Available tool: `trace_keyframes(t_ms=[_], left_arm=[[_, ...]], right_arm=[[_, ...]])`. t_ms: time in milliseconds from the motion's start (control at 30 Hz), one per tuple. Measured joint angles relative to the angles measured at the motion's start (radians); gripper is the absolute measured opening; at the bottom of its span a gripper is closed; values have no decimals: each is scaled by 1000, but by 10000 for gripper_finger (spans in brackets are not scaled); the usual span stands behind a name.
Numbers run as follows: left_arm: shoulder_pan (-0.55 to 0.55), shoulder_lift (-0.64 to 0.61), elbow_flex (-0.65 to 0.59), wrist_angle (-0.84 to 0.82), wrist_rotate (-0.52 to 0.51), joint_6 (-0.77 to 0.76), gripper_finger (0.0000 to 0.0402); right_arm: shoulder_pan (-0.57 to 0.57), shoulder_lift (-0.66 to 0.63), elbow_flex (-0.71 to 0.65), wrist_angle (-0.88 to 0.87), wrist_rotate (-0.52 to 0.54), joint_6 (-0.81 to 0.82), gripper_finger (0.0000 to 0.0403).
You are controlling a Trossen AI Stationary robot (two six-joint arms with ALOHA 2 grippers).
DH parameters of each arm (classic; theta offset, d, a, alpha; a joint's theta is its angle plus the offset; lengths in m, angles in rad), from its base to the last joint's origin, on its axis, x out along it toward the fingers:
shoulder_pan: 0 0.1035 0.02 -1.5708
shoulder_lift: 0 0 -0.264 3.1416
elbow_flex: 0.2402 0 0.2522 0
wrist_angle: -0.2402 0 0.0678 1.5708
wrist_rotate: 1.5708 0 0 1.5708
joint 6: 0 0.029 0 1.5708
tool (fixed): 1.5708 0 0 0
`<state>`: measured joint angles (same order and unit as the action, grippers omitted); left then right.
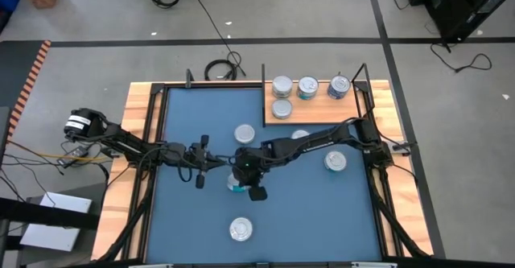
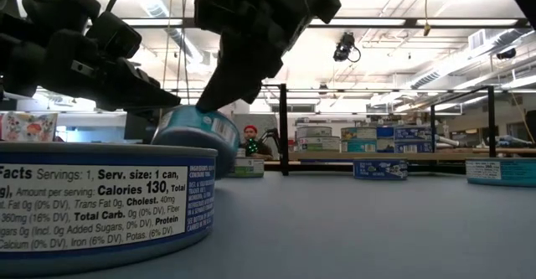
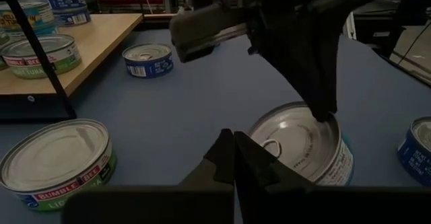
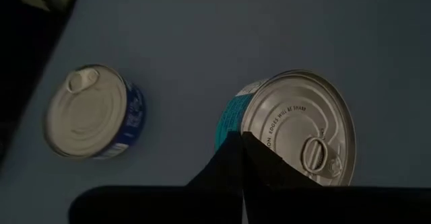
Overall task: Stack canned seafood by type on shelf
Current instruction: Put the yellow and blue tuna can on the shelf aligned with the other yellow and blue tuna can
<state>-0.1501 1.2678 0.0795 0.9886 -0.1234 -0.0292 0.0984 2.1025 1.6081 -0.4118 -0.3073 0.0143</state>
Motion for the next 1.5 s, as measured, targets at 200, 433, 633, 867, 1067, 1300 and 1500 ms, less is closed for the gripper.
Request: trace_keyframes(t_ms=[200,433,633,867,1067,1300,1500], left_arm=[[0,0,0,-1,0,0,1],[0,0,0,-6,0,-1,1],[0,0,0,-6,0,-1,1],[0,0,0,-6,0,-1,1],[0,0,0,-6,0,-1,1],[0,0,0,-7,0,-2,1],[0,0,0,-7,0,-2,1]], right_arm=[[-18,-12,0,-65,-31,19,0],[-21,-93,0,-293,80,9,0],[-22,-198,0,-483,285,16,0],[-23,-300,0,-717,569,128,0],[-54,-376,-46,-857,739,212,0],[-158,-487,-231,-769,758,201,0],[-257,-535,-392,-614,759,97,0]])
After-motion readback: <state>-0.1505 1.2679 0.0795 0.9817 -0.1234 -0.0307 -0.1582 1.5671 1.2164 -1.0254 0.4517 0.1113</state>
